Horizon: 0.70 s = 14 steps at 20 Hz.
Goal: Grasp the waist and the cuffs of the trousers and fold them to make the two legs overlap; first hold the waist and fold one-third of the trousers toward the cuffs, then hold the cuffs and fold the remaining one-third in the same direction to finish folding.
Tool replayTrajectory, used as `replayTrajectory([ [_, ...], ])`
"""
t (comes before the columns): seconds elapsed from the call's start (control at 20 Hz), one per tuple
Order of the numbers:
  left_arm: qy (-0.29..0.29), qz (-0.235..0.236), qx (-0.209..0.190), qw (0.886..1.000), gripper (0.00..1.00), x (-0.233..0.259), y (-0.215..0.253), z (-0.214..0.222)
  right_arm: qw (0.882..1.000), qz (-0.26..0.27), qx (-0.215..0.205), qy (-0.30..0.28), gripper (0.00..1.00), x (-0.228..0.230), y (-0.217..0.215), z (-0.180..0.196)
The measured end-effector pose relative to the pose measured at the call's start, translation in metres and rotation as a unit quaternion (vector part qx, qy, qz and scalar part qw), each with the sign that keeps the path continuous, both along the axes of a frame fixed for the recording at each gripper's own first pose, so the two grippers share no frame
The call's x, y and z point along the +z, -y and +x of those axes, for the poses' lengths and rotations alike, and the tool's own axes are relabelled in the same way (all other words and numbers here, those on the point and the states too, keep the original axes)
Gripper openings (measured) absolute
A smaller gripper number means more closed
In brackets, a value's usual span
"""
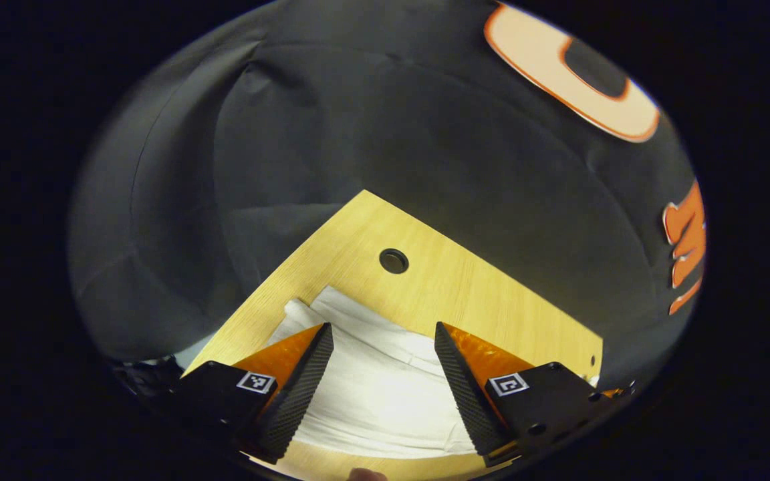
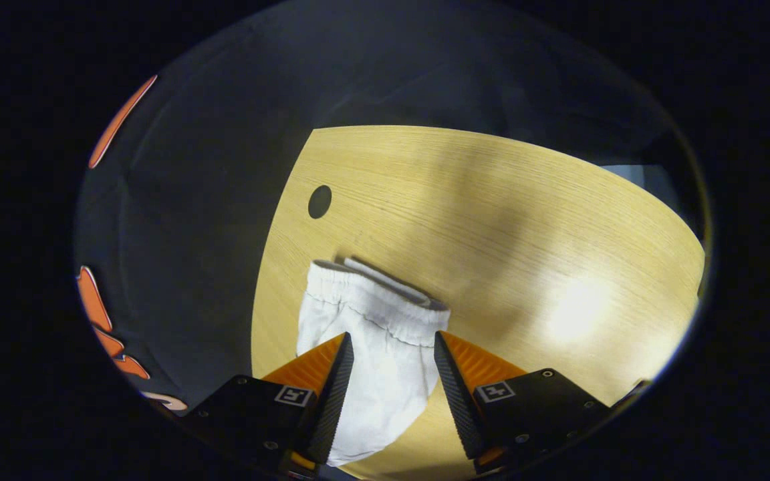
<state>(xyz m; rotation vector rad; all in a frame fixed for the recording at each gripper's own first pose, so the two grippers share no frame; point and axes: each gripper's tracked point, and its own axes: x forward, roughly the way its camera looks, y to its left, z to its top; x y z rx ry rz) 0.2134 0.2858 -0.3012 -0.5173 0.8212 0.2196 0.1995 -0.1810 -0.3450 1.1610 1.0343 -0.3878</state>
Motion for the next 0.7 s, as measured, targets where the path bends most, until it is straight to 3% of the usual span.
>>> replayTrajectory([
  [0.2,-0.003,0.052,-0.055,0.997,1.0,0.02,0.027,-0.007,1.0,-0.011,0.019,-0.02,0.82,-0.017,-0.004,-0.005],
  [0.4,0.005,0.051,-0.07,0.996,1.0,0.04,0.053,-0.02,1.0,-0.009,0.008,-0.015,0.89,-0.026,0.001,0.006],
  [0.5,0.011,0.052,-0.073,0.996,1.0,0.049,0.064,-0.028,1.0,0.008,-0.022,-0.006,0.9,-0.027,0.0,0.019],
  [0.7,0.021,0.036,-0.077,0.996,1.0,0.064,0.093,-0.043,0.999,0.011,-0.035,0.009,0.88,-0.037,0.002,0.024],
])
